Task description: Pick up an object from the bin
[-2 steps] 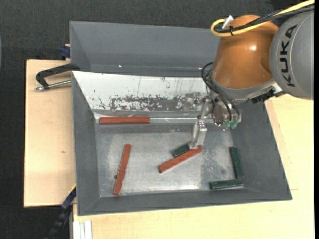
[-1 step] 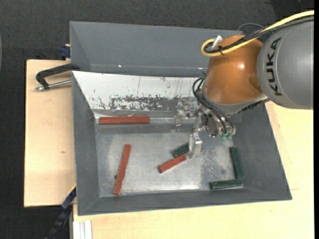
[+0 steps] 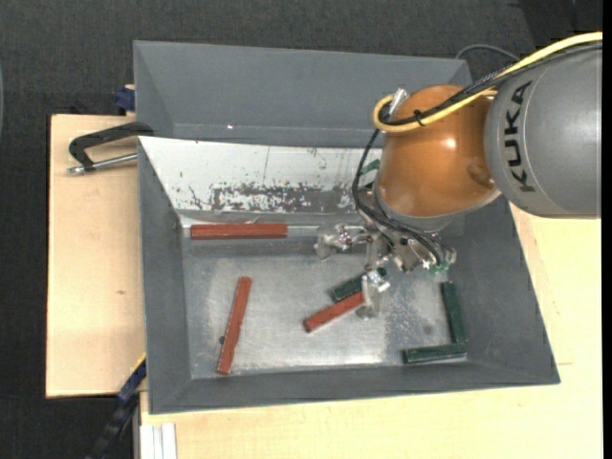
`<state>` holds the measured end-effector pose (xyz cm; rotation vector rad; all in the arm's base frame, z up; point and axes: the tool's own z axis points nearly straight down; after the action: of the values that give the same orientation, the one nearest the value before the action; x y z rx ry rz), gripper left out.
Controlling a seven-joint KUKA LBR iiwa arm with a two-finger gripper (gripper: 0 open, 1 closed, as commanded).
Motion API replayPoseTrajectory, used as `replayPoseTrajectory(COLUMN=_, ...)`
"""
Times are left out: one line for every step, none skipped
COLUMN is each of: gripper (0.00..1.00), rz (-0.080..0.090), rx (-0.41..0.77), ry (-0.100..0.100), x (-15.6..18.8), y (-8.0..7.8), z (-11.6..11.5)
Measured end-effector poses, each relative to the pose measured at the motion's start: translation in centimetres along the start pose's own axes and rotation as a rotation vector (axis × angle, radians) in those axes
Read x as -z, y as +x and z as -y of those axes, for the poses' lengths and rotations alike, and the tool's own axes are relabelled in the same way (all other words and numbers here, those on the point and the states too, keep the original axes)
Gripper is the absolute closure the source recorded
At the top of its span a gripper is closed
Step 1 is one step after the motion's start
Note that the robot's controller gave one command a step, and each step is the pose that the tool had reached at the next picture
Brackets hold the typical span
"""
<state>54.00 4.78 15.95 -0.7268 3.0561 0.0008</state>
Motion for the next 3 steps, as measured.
replayPoseTrajectory(gripper=0.0, rz=0.001, rx=0.057, ry=0.0, x=-3.7, y=-1.0, z=2.2)
replayPoseTrajectory(gripper=0.0, rz=0.002, rx=0.308, ry=0.001, x=-7.1, y=0.0, z=2.9)
replayPoseTrajectory(gripper=1.0, rz=0.003, rx=0.328, ry=-0.001, x=-8.8, y=-0.3, z=3.6)
